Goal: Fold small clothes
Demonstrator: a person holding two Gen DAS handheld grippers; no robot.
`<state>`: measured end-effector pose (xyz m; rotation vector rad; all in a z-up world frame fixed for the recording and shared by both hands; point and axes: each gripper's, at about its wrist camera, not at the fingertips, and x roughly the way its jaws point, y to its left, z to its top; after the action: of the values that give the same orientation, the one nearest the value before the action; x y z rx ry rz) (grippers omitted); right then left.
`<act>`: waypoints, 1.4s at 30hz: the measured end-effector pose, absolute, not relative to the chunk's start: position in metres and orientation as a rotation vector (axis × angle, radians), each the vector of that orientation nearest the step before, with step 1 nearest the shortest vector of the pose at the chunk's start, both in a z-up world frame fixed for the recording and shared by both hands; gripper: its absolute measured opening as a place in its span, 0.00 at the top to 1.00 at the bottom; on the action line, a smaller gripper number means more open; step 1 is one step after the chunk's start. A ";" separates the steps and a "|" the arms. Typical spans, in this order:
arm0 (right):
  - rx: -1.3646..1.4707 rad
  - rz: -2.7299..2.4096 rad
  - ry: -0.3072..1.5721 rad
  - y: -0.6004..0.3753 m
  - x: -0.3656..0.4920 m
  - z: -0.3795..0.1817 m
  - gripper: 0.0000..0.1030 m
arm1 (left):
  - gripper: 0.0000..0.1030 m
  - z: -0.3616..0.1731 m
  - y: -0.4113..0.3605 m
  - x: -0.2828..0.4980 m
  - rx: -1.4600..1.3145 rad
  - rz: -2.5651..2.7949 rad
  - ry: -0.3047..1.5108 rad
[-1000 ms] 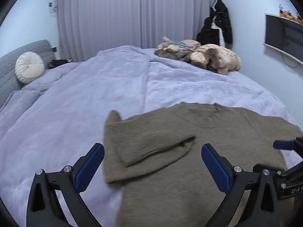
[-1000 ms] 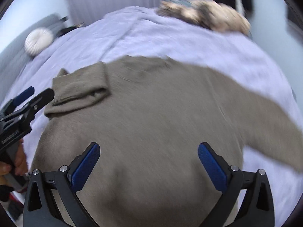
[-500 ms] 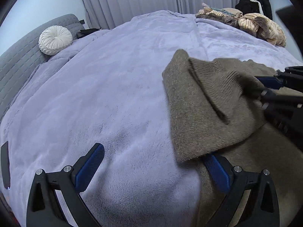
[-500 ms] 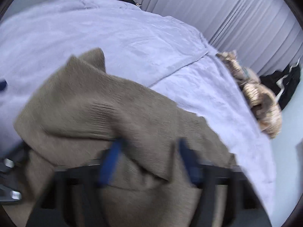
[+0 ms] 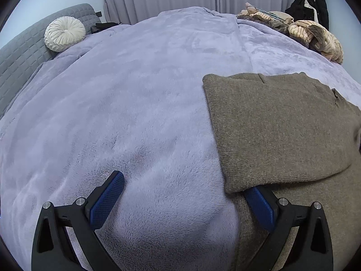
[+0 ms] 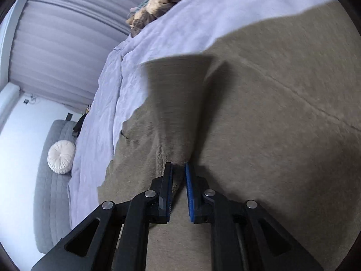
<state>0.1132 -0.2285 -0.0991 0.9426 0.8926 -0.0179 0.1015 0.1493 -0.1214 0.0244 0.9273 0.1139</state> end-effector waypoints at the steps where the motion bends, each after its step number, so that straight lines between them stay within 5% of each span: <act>1: 0.977 -0.017 0.897 -0.234 0.109 -0.104 0.67 | 0.00 -0.121 0.150 0.102 0.017 0.111 0.931; 2: 1.020 0.006 0.880 -0.238 0.106 -0.107 0.52 | 0.00 -0.121 0.151 0.102 0.011 0.110 0.934; 4: 1.054 0.042 0.844 -0.238 0.105 -0.103 0.38 | 0.00 -0.118 0.154 0.103 0.003 0.110 0.935; 7: 0.958 0.022 0.847 -0.231 0.117 -0.090 0.35 | 0.00 -0.116 0.154 0.104 -0.002 0.109 0.937; 9: 0.940 -0.036 0.878 -0.232 0.124 -0.091 0.43 | 0.00 -0.117 0.157 0.105 -0.020 0.105 0.943; 10: 0.948 -0.067 0.888 -0.237 0.125 -0.092 0.82 | 0.00 -0.117 0.159 0.105 -0.033 0.104 0.945; 11: 0.957 -0.099 0.893 -0.243 0.125 -0.093 0.93 | 0.00 -0.117 0.161 0.105 -0.043 0.101 0.945; 30: 1.013 -0.031 0.874 -0.269 0.087 -0.118 0.90 | 0.01 -0.079 0.172 0.130 -0.280 -0.172 1.029; 32: 1.021 -0.026 0.873 -0.269 0.087 -0.118 0.86 | 0.16 -0.093 0.155 0.143 -0.249 -0.200 1.089; 33: 1.027 -0.021 0.870 -0.269 0.086 -0.118 0.84 | 0.49 -0.101 0.145 0.149 -0.232 -0.223 1.135; 34: 1.034 -0.015 0.865 -0.270 0.085 -0.117 0.80 | 0.70 -0.109 0.138 0.154 -0.213 -0.232 1.175; 35: 1.038 -0.011 0.860 -0.270 0.082 -0.116 0.75 | 0.70 -0.112 0.134 0.156 -0.200 -0.229 1.184; 37: 1.029 -0.022 0.863 -0.268 0.084 -0.113 0.75 | 0.88 -0.105 0.132 0.155 -0.192 -0.251 1.143; 40: 0.981 -0.021 0.870 -0.258 0.093 -0.103 0.93 | 0.88 -0.092 0.145 0.151 -0.217 -0.256 1.085; 42: 0.920 0.016 0.861 -0.245 0.099 -0.091 0.93 | 0.88 -0.097 0.154 0.152 -0.221 -0.244 1.104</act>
<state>0.0995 -0.2450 -0.0906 0.9201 0.8614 0.0155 0.1523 0.1543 -0.0973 -0.2209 1.1038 -0.2443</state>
